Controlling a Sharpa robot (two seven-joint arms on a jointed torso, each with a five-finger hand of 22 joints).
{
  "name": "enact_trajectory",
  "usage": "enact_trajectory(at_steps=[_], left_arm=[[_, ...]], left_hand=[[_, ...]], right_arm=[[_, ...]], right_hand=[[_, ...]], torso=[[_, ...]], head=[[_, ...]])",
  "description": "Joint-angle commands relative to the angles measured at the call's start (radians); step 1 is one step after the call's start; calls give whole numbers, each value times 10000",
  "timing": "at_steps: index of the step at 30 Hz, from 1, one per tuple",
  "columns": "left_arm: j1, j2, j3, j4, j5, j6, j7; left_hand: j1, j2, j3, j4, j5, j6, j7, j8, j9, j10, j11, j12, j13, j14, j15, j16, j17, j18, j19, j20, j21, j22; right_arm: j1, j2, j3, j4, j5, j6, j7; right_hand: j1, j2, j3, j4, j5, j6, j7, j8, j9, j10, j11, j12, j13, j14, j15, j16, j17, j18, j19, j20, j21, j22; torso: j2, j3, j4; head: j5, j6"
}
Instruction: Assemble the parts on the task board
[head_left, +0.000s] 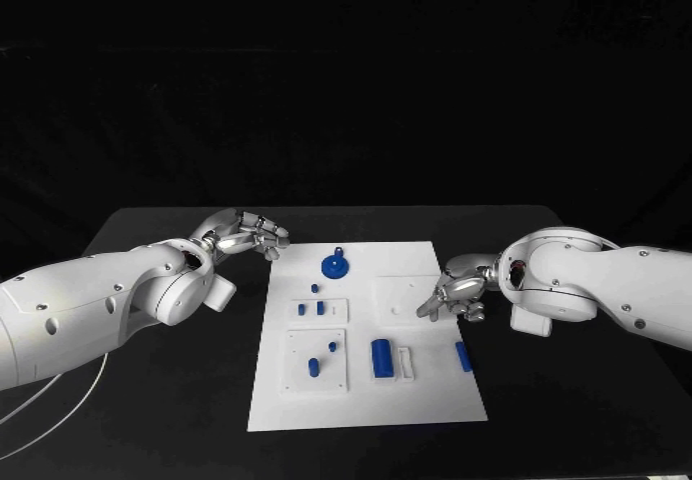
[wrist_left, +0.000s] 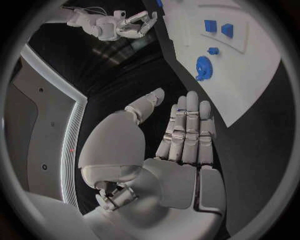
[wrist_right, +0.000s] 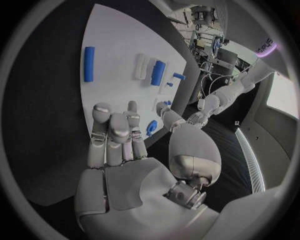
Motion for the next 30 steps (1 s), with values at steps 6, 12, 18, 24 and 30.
enact_trajectory(at_steps=[6, 12, 18, 24, 30], left_arm=[[5, 7, 5, 30, 107, 129, 164], [5, -38, 3, 67, 150, 131, 187], [5, -69, 2, 65, 151, 125, 187], [5, -42, 2, 72, 152, 154, 194], [4, -38, 2, 47, 152, 169, 191]], left_hand=[[-86, 5, 18, 53, -45, -64, 11, -31, -13, -56, 12, -54, 12, 33, 39, -53, 23, 66, 2, 37, -49, 15], [-81, 8, 20, 54, -46, -63, 10, -29, -13, -55, 12, -54, 12, 34, 39, -58, 30, 66, 3, 37, -51, 18], [-77, 5, 21, 53, -48, -63, 9, -29, -13, -56, 12, -55, 13, 35, 39, -62, 36, 67, 3, 37, -53, 21], [-76, 5, 21, 54, -49, -63, 9, -28, -13, -55, 12, -55, 13, 36, 39, -65, 41, 67, 3, 37, -54, 23], [-77, 7, 21, 57, -50, -63, 9, -27, -13, -55, 12, -56, 13, 36, 40, -70, 47, 66, 4, 38, -56, 25]], right_arm=[[18, -520, -22, 100, -1035, 1439, -353], [15, -1014, -121, 313, -1398, 1345, -515], [7, -1416, -266, 493, -1644, 1201, -549], [-51, -1659, -354, 590, -1775, 1026, -653], [-330, -1566, -363, 610, -1775, 787, -651]], right_hand=[[33, 1, 46, 39, -135, -1, 47, -35, -22, -45, 34, -51, 9, -19, 59, -65, -22, 349, 6, 8, -67, -12], [149, -388, 472, 447, -167, -12, 60, -33, -21, -63, 48, -74, 8, -26, 76, -73, -39, 349, 7, 50, -78, -24], [217, -530, 656, 691, -168, -5, 66, -17, -9, -62, 54, -76, 12, -25, 85, -70, -50, 349, 1, 78, -65, -13], [78, -659, 677, 1003, -167, -14, 69, -13, -1, -63, 58, -82, 13, -26, 91, -66, -59, 349, -7, 99, -57, -6], [-87, -823, 604, 1292, -166, -46, 72, -17, 8, -77, 62, -93, 14, -40, 93, -68, -67, 349, -32, 101, -55, 2]], torso=[[4, -9, -16], [-3, 4, 24], [11, -9, 17], [17, -14, 18], [10, -13, 8]], head=[[-351, -88], [-486, -100], [-565, -99], [-629, -119], [-701, -130]])
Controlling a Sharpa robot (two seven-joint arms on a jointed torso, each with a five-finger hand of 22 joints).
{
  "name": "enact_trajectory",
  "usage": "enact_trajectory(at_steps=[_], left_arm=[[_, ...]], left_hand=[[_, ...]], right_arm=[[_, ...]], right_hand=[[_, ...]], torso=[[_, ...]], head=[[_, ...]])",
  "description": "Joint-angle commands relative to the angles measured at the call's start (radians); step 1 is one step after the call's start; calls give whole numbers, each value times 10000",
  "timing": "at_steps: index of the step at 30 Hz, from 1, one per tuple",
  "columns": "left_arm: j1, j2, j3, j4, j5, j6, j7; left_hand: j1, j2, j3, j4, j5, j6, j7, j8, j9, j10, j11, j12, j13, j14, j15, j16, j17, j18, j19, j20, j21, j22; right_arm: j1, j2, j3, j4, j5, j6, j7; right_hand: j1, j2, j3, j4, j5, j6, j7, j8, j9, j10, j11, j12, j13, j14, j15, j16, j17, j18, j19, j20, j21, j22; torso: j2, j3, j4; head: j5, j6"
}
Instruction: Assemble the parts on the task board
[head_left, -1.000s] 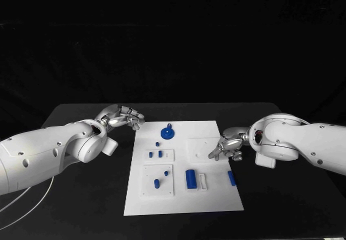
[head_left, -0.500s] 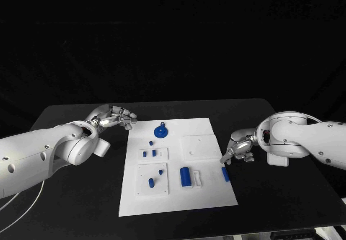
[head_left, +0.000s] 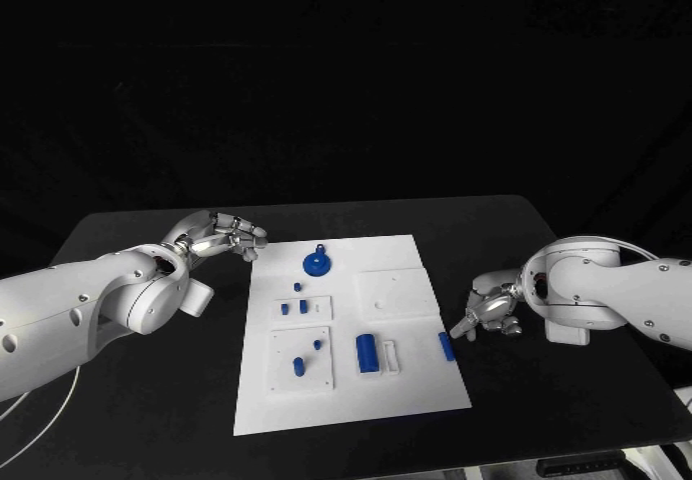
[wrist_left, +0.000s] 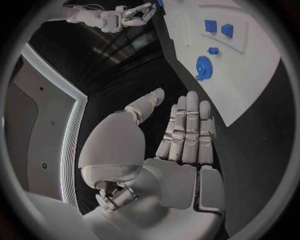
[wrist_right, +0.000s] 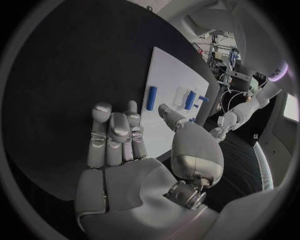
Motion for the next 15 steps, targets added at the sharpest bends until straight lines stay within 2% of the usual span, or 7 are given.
enact_trajectory(at_steps=[1, 4, 10, 15], left_arm=[[4, 8, 6, 15, 65, 146, 138], [4, 5, 6, 10, 65, 134, 130], [4, -9, 5, 17, 65, 141, 122], [4, -36, 5, 21, 64, 140, 105]], left_hand=[[-76, 7, 21, 58, -50, -63, 9, -27, -13, -55, 12, -56, 16, 36, 40, -70, 15, 67, 4, 38, -57, 15], [-77, 11, 21, 62, -51, -64, 10, -27, -13, -55, 12, -57, 16, 37, 40, -74, 20, 66, 4, 39, -59, 17], [-73, 18, 24, 64, -50, -64, 9, -26, -13, -55, 12, -57, 17, 38, 40, -80, 29, 67, 5, 38, -61, 21], [-71, 20, 25, 65, -51, -64, 9, -26, -13, -55, 12, -58, 17, 39, 40, -84, 34, 67, 6, 39, -63, 23]], right_arm=[[-50, 81, 2, 50, -232, -142, -73], [-112, 173, -9, 40, -233, -207, -65], [-450, 346, -16, -16, -241, -344, -72], [-596, 510, -16, -53, -241, -508, -46]], right_hand=[[-24, -77, -27, 70, -50, -19, 40, -16, 17, -41, 26, -45, 16, -32, 47, -19, -12, 329, -19, 83, -16, 14], [-18, -66, -30, 78, -50, -16, 38, -13, 20, -41, 24, -44, 17, -32, 47, -18, -12, 329, -20, 80, -15, 15], [47, -23, -27, 77, -49, -10, 33, -4, 29, -34, 20, -37, 21, -31, 43, -12, -11, 329, -20, 69, -7, 21], [78, 4, -26, 80, -50, -8, 32, 0, 34, -31, 18, -36, 22, -30, 41, -10, -11, 329, -20, 65, -2, 24]], torso=[[-2, 2, 3], [-4, 4, 11], [2, 0, 5], [7, 6, 2]], head=[[-58, -8], [-63, -18], [-49, -59], [-26, -71]])
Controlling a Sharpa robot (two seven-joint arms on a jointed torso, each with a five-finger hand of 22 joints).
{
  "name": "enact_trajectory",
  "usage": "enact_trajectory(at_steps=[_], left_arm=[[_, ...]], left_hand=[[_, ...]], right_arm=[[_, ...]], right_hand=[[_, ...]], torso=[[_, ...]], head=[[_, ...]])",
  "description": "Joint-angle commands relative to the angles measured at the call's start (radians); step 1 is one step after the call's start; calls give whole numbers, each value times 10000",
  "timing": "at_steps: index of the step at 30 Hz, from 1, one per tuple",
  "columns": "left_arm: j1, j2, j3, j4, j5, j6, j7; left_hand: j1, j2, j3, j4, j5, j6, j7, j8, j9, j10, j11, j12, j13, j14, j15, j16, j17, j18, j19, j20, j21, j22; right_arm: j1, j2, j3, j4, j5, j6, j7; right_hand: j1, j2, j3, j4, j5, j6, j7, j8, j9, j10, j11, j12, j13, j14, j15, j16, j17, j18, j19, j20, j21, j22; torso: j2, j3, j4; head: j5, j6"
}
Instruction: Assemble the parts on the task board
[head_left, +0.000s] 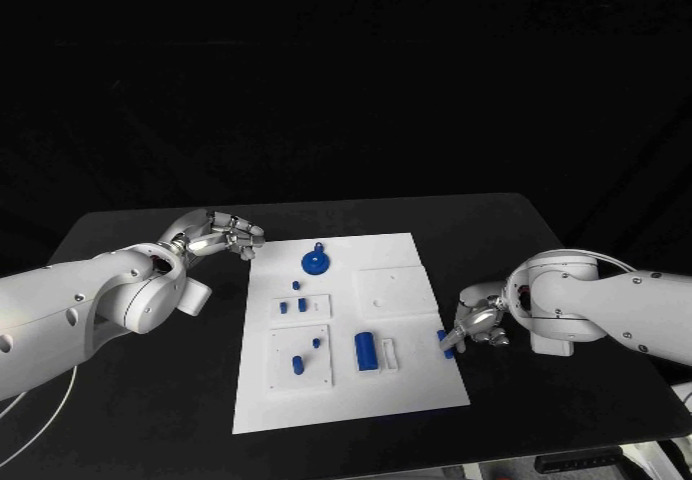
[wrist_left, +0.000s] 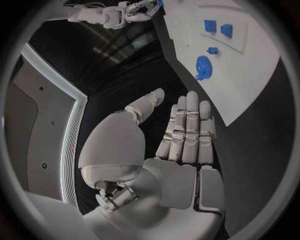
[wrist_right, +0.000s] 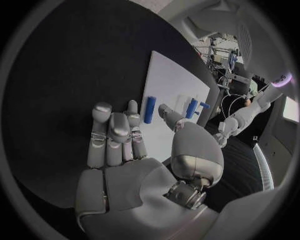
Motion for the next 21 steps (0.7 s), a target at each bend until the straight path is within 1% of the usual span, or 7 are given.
enact_trajectory(at_steps=[1, 8, 14, 17, 18, 20, 21], left_arm=[[5, 0, 5, 20, 56, 127, 103], [6, -37, 5, 46, 56, 129, 92], [6, -34, 5, 43, 56, 142, 85], [6, -43, 5, 37, 56, 139, 81], [6, -46, 5, 40, 56, 140, 80], [6, -51, 5, 40, 56, 132, 84], [6, -49, 5, 38, 56, 123, 93]], left_hand=[[-71, 20, -3, 38, -51, -64, 9, -25, -13, -55, 12, -58, 9, 40, 41, -46, 20, 67, 6, 38, -64, 10], [-68, 22, -2, 38, -51, -65, 10, -25, -13, -56, 12, -60, 9, 40, 41, -52, 27, 67, 6, 39, -67, 13], [-67, 20, -3, 39, -52, -66, 10, -25, -14, -57, 13, -61, 9, 41, 41, -57, 33, 67, 6, 39, -69, 16], [-66, 21, -3, 40, -52, -67, 10, -25, -14, -58, 13, -62, 9, 41, 41, -59, 36, 67, 6, 39, -70, 17], [-66, 21, -3, 40, -53, -67, 10, -25, -14, -58, 13, -62, 9, 41, 41, -60, 37, 67, 6, 39, -70, 17], [-65, 21, -3, 40, -53, -67, 10, -25, -14, -58, 14, -62, 9, 41, 41, -61, 39, 67, 6, 39, -71, 18], [-65, 21, -3, 40, -53, -68, 11, -25, -14, -58, 14, -62, 10, 41, 41, -62, 40, 67, 6, 39, -71, 18]], right_arm=[[-71, 102, 1, -31, -113, -225, -1], [-219, 286, 2, -124, -139, -316, -24], [-301, 387, 2, -220, -134, -481, -123], [-334, 439, 2, -248, -134, -392, -164], [-340, 448, 2, -252, -144, -380, -171], [-364, 476, 2, -277, -198, -383, -188], [-378, 496, 2, -299, -220, -387, -201]], right_hand=[[84, 10, -6, 60, -50, -4, 31, -61, -45, -30, 18, -29, 15, -36, 36, -11, -12, 307, -20, 62, -2, 9], [158, 81, -13, 42, -50, -7, 29, -56, -37, -26, 16, -27, 17, -37, 34, -8, -14, 307, -22, 56, 5, 14], [411, 478, 132, 10, -52, 14, 20, -36, -23, -6, 6, -22, 18, -32, 26, -5, -22, 307, -20, 43, 13, 17], [1044, 733, 666, -247, -50, 23, 10, -30, -24, 12, -4, -22, 16, -22, 15, -4, -33, 306, -17, 16, 17, 17], [1171, 723, 826, -294, -49, 25, 13, -30, -27, 16, -1, -24, 15, -20, 19, -5, -37, 304, -16, 22, 17, 16], [1672, 617, 1300, -647, -39, 40, 17, -23, -31, 32, 3, -18, 16, -10, 20, 2, -42, 304, -3, 25, 32, 22], [1866, 643, 1462, -818, -11, 49, 23, -21, -38, 43, 10, -15, 15, 0, 31, 7, -46, 306, 9, 37, 45, 28]], torso=[[6, 8, -5], [12, 13, -2], [1, 3, -7], [-6, 2, -4], [-6, 2, -4], [-7, 2, -4], [-7, 2, -4]], head=[[25, -7], [38, -58], [37, -84], [40, -111], [40, -111], [37, -120], [35, -118]])
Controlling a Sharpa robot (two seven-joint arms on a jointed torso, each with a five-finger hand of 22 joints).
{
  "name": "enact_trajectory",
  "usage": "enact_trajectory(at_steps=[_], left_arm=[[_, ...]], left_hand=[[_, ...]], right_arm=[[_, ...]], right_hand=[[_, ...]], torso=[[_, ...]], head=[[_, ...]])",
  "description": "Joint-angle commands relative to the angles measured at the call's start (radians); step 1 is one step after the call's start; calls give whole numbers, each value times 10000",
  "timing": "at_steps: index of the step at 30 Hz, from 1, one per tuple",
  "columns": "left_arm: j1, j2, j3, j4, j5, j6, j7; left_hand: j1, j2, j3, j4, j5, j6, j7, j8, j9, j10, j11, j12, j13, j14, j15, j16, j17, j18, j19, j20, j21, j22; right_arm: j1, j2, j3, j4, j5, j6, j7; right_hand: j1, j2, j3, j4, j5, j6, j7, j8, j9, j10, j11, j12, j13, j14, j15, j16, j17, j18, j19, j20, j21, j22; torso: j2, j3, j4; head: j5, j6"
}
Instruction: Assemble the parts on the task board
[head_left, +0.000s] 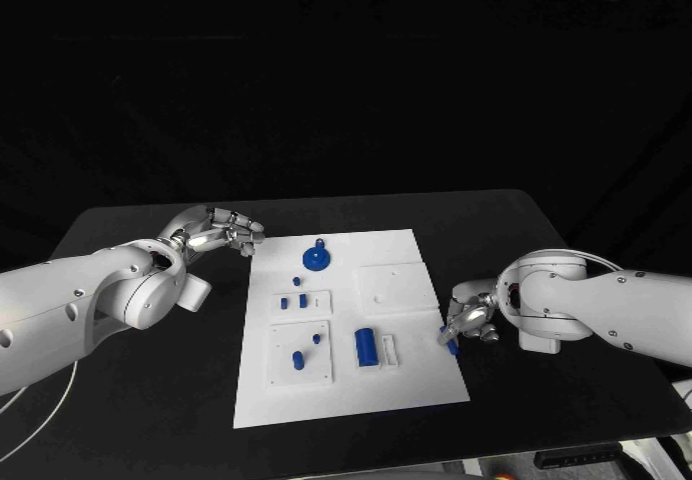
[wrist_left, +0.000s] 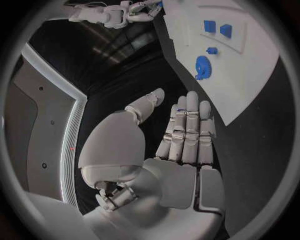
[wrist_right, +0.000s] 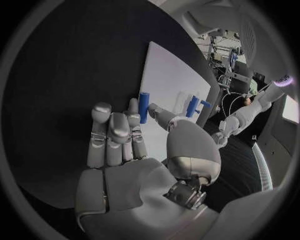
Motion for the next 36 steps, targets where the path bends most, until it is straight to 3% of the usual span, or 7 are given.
enact_trajectory(at_steps=[1, 10, 17, 22, 31, 36], left_arm=[[5, 3, 6, 18, 53, 102, 112], [4, -2, 4, 12, 53, 108, 102], [4, -7, 4, 24, 53, 116, 102], [4, 4, 2, 2, 53, 130, 101], [4, 29, -1, -27, 53, 190, 67], [4, 39, -3, -20, 53, 209, 60]], left_hand=[[-65, 21, -3, 40, -53, -68, 11, -25, -14, -58, 14, -62, 11, 41, 41, -62, 11, 69, 7, 39, -32, 10], [-53, 26, 2, 37, -50, -68, 10, -24, -14, -58, 13, -63, 12, 45, 40, -69, 23, 70, 8, 38, -35, 15], [-49, 24, 2, 36, -48, -70, 10, -24, -14, -57, 13, -64, 13, 47, 40, -75, 32, 70, 9, 38, -38, 19], [-61, 29, -3, 49, -48, -69, 12, -22, -14, -56, 15, -65, 13, 50, 41, -84, 46, 68, 13, 41, -41, 25], [-84, 39, -10, 72, -47, -68, 12, -19, -14, -54, 15, -66, 15, 55, 43, -98, 67, 65, 17, 42, -48, 34], [-125, 61, -20, 119, -44, -69, 12, -17, -15, -53, 15, -69, 17, 63, 42, -119, 100, 64, 22, 43, -58, 46]], right_arm=[[-179, 127, -88, -94, -244, -3, -180], [-232, 246, -94, -289, -251, -301, -459], [-233, 154, -92, -469, 45, -353, -506], [-224, 45, -86, -778, 306, -316, -517], [465, -234, -46, -375, 652, -391, -387], [599, -329, -14, -33, 851, -500, -384]], right_hand=[[440, 65, 418, -415, 20, -20, 32, -30, -638, 54, 22, 29, 5, -47, -2, 6, -25, 305, -4, 57, 57, 24], [549, 302, 771, -1099, 206, 89, 36, 9, -686, 122, 34, 30, -11, -17, 22, 21, -61, 306, 10, 194, 99, 41], [351, 342, 813, -1071, 90, 149, 28, 31, -708, 178, 28, 36, -18, 2, 22, 34, -78, 306, 46, 237, 110, 30], [156, 261, 850, -915, 48, 175, 22, 34, -738, 205, 21, 28, -26, 10, 16, 42, -92, 306, 68, 246, 111, 16], [-187, 215, 761, -596, -47, 227, 6, 54, -765, 238, 4, 23, -29, 21, 3, 67, -103, 306, 108, 237, 128, 5], [-344, 210, 704, -369, -55, 257, -16, 79, -755, 265, -17, 28, -25, 25, -16, 97, -94, 306, 127, 216, 140, 2]], torso=[[-11, -6, 1], [-20, -11, 2], [-13, -10, 4], [-10, -3, -3], [-13, -7, -3], [-6, -13, 12]], head=[[-2, -11], [40, -10], [23, 24], [102, 82], [135, 122], [156, 135]])
